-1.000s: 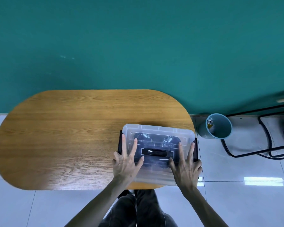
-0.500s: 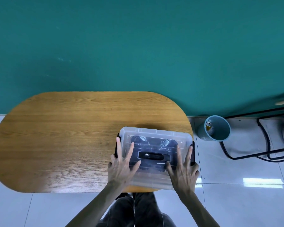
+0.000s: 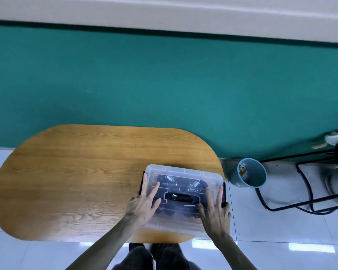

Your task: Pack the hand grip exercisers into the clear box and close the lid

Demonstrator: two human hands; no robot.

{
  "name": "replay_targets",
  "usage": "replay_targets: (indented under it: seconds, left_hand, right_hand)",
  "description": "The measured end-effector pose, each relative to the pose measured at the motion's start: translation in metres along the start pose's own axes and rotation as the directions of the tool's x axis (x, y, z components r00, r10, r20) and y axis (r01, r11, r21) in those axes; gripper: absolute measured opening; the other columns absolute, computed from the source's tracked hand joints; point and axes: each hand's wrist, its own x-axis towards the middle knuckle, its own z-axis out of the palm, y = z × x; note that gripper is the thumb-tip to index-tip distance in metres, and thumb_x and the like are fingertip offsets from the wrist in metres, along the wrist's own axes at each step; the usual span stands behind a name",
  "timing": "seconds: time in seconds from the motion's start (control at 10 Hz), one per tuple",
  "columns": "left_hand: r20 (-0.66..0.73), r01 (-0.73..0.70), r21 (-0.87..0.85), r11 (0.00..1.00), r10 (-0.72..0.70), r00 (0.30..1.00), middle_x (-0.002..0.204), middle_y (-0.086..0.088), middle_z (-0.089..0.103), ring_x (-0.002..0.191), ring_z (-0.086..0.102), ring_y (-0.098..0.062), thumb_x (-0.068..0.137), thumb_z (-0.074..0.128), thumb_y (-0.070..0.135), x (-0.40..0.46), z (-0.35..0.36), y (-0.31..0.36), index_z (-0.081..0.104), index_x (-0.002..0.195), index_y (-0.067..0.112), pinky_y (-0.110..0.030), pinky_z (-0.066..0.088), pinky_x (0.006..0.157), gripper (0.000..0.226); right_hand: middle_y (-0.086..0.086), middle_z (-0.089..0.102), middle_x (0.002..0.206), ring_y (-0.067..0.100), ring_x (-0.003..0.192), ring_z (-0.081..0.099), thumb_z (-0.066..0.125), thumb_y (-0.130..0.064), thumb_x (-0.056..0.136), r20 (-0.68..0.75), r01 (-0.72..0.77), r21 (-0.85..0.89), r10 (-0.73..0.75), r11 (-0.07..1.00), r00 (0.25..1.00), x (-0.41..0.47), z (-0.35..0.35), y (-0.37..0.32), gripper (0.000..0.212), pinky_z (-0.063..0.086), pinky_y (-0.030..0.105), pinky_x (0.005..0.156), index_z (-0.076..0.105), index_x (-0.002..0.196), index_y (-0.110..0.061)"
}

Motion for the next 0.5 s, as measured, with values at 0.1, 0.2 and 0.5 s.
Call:
replay_targets:
  seconds: [0.1, 0.2, 0.5]
  left_hand:
    - [0.061, -0.032, -0.087, 0.996, 0.038, 0.997, 0.15, -0.006, -0.055, 0.086, 0.062, -0.019, 0.106, 0.026, 0.057, -0.002, -0.006, -0.008, -0.016, 0.158, 0.037, -0.021, 0.047, 0.055, 0.069]
    - [0.108, -0.071, -0.117, 0.991, 0.084, 0.991, 0.152, -0.005, -0.051, 0.074, 0.06, -0.016, 0.106, 0.027, 0.057, -0.008, -0.013, -0.019, -0.014, 0.159, 0.033, -0.025, 0.051, 0.056, 0.071]
    - [-0.153, -0.061, 0.182, 0.981, 0.089, 0.984, 0.158, -0.014, 0.04, 0.139, 0.044, -0.033, 0.103, 0.014, 0.064, -0.023, -0.097, -0.04, 0.014, 0.161, 0.02, -0.046, 0.044, 0.11, 0.073]
  right_hand:
    - [0.014, -0.012, 0.167, 0.041, 0.104, 0.057, 0.041, -0.059, 0.098, 0.032, 0.058, -0.052, -0.056, 0.997, 0.998, -0.003, -0.013, 0.004, 0.073, 0.054, 0.048, 0.082, 0.012, 0.16, -0.033]
    - [0.012, -0.02, 0.166, 0.038, 0.116, 0.053, 0.033, -0.055, 0.102, 0.093, 0.097, -0.063, -0.091, 0.993, 0.991, -0.007, -0.031, 0.001, 0.07, 0.048, 0.045, 0.093, 0.001, 0.16, -0.033]
    - [0.008, 0.04, 0.153, 0.034, 0.129, 0.045, 0.016, -0.055, 0.1, -0.056, 0.199, -0.138, -0.208, 0.97, 0.977, -0.007, -0.105, -0.068, 0.062, 0.04, 0.047, 0.101, 0.021, 0.156, -0.03]
